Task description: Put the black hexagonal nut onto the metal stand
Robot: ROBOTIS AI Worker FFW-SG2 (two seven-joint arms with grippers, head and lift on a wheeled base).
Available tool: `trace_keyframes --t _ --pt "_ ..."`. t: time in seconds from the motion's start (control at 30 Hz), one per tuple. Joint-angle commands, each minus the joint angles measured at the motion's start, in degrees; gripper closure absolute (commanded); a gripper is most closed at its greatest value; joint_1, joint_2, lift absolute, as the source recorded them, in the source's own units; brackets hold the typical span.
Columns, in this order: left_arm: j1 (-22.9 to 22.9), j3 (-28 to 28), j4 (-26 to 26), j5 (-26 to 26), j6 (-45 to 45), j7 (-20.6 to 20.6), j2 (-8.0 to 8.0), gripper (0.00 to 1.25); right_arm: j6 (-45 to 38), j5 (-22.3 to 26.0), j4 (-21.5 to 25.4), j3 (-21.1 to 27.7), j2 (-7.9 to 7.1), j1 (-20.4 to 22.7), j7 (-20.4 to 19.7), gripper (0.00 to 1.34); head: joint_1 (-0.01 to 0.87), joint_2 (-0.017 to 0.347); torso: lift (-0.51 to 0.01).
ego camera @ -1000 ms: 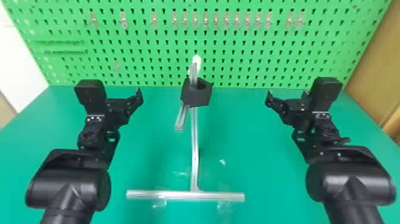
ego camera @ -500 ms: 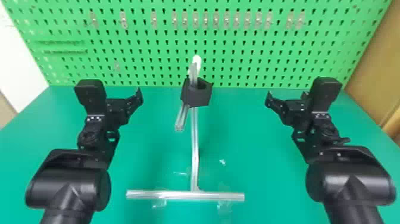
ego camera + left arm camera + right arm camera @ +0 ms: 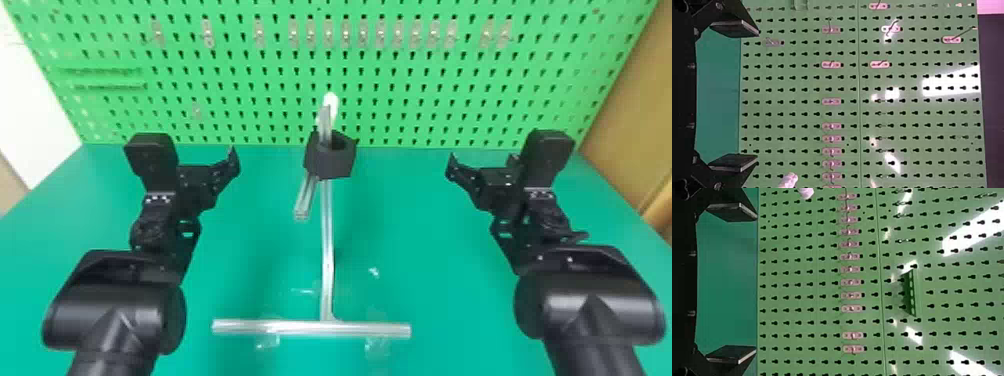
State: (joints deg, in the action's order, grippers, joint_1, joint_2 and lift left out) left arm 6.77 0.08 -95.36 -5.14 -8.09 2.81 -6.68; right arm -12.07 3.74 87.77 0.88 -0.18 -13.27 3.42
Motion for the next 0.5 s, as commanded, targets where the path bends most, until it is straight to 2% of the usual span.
trace_keyframes --t 0.0,0.47 --pt "0.00 -0.08 0.00 0.13 0.01 0.00 0.00 0.16 -0.14 0.12 -0.06 0.00 0.00 -0.09 0.00 0.11 0.693 0.081 -0.001" --pt "0.08 0.19 0.00 0.40 0.09 0.00 0.00 0.16 -0.50 0.56 0.21 -0.26 -0.18 -0.09 0.00 0.11 0.693 0.081 -0.001"
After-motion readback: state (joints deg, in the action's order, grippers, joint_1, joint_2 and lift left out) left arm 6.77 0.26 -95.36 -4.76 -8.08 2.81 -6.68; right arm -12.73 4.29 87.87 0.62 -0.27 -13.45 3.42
